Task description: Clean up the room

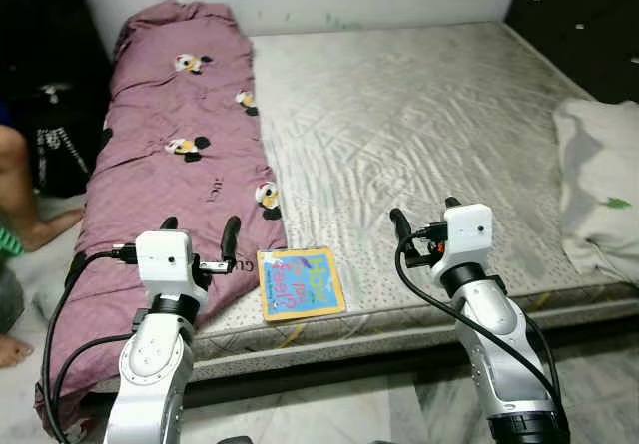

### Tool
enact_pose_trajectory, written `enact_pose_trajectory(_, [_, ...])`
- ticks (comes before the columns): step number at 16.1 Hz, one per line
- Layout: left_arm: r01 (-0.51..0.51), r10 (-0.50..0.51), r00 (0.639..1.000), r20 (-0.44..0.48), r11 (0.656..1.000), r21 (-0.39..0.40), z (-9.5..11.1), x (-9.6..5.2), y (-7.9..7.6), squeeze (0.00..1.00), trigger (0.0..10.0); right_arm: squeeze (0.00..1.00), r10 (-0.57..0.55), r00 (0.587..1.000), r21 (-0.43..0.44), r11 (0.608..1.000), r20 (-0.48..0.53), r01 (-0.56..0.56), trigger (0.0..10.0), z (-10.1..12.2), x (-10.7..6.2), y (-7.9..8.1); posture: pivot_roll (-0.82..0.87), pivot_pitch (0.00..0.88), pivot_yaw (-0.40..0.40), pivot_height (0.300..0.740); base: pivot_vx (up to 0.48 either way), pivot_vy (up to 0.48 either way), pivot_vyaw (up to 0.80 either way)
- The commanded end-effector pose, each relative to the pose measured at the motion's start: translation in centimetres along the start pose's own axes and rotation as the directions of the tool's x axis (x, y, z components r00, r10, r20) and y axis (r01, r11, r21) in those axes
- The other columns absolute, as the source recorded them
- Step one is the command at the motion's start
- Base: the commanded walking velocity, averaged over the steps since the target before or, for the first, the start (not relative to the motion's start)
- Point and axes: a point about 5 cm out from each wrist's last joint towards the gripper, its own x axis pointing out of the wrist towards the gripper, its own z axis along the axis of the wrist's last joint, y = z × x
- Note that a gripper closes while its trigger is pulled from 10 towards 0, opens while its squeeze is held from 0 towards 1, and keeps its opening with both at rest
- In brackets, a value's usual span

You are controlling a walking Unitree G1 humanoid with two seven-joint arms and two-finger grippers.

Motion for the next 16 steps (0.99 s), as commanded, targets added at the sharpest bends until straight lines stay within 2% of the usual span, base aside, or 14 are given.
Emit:
enact_pose_trajectory(1, [0.001, -0.001, 1.000, 0.009, 1.000, -0.003, 0.23, 0.06, -0.03, 0.00, 10.0, 0.00, -0.001, 1.000, -0.012, 1.000, 0.003, 0.001, 10.0, 0.14, -0.01, -0.22, -0.07, 0.000, -0.007, 0.740, 0.296, 0.000, 0.00])
enact_pose_trajectory(6, [0.007, -0.007, 1.000, 0.006, 1.000, -0.002, 0.17, 0.10, -0.13, 0.00, 10.0, 0.00, -0.005, 1.000, -0.018, 1.000, 0.009, 0.005, 10.0, 0.22, 0.14, -0.28, -0.07, 0.000, -0.007, 0.740, 0.307, 0.000, 0.00])
enact_pose_trajectory(14, [-0.029, 0.029, 1.000, 0.001, 0.999, 0.020, 0.16, 0.38, 0.08, 0.00, 10.0, 0.00, 0.001, 1.000, -0.052, 0.999, 0.018, 0.000, 10.0, 0.36, 0.44, -0.21, -0.06, 0.002, -0.007, 0.740, 0.000, 0.000, 0.00])
enact_pose_trajectory(16, [-0.025, 0.025, 1.000, 0.001, 1.000, 0.019, 0.16, 0.43, 0.05, 0.00, 10.0, 0.00, 0.008, 1.000, -0.060, 0.998, 0.023, -0.007, 10.0, 0.44, 0.48, -0.10, -0.07, 0.000, -0.007, 0.740, 0.000, 0.000, 0.76])
